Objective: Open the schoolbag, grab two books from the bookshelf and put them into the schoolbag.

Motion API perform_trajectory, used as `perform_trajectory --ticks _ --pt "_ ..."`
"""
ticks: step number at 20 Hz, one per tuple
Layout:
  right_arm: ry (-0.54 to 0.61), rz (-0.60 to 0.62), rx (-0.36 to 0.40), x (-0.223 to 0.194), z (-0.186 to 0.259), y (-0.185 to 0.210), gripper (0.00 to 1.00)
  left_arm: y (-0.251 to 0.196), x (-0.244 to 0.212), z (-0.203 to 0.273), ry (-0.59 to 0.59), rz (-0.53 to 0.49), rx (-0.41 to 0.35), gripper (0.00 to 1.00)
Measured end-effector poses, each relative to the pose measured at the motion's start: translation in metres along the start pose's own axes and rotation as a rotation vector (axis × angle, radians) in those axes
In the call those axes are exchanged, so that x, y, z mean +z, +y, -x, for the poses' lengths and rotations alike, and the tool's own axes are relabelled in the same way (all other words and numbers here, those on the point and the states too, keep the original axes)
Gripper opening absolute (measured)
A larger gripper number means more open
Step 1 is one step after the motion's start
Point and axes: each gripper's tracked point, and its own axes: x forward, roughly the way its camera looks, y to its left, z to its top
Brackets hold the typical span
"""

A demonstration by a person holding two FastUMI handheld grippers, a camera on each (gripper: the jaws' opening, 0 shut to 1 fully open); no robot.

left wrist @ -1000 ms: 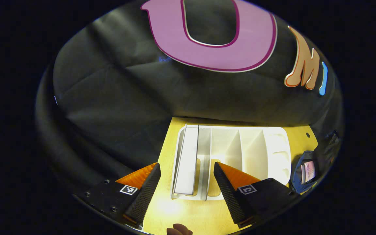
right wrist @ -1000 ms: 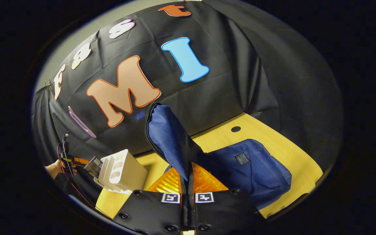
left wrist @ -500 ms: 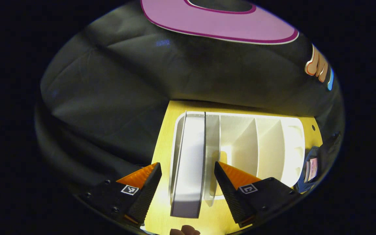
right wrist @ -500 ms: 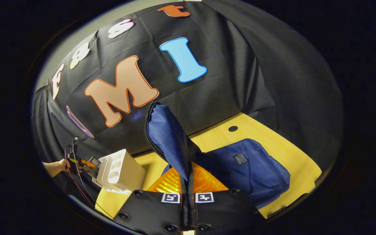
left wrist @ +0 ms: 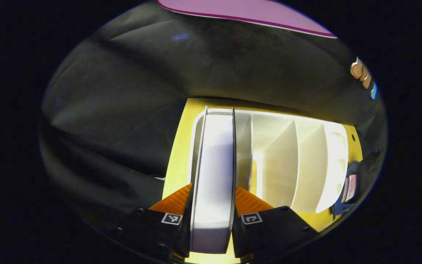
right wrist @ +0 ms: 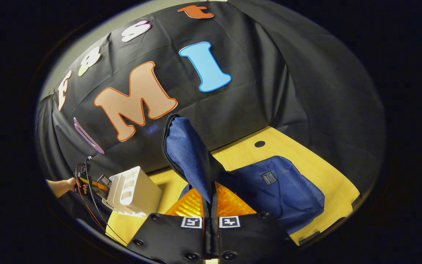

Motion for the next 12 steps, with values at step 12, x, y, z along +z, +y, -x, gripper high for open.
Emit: perform_trajectory --ticks 12 --pt "0.001 0.004 0.002 -0.0014 0.0003 0.0001 0.02 0.0061 0.0039 0.0012 -0.034 -0.024 0.035 0.37"
